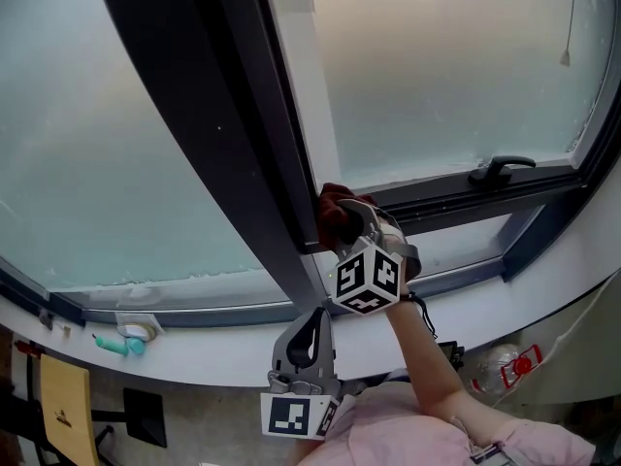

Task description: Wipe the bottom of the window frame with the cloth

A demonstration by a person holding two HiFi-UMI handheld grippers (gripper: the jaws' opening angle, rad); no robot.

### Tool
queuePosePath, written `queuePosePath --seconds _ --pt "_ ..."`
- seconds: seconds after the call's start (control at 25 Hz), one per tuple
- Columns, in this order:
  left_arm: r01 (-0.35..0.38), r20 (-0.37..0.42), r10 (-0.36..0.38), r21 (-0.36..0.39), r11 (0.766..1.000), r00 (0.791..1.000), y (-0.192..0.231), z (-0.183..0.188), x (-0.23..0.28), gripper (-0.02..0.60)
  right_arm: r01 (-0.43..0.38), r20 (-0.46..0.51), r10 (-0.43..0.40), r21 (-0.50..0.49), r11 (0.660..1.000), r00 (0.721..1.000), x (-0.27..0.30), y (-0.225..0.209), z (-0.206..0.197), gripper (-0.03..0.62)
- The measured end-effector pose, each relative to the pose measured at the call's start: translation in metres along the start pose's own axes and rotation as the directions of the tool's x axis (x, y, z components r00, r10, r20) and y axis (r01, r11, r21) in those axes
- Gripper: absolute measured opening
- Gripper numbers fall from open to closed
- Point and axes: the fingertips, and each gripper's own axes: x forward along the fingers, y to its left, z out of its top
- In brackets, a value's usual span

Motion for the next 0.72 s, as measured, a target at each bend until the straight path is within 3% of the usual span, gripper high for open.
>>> queuePosePath --seconds 0.72 --pt "0.021 -0.003 -0.021 -0.011 1.0 1.0 -0.012 -0.004 0.012 -0.005 0.024 -0.019 -0.021 0.134 0.991 1.0 -0.012 -0.013 -0.017 0.06"
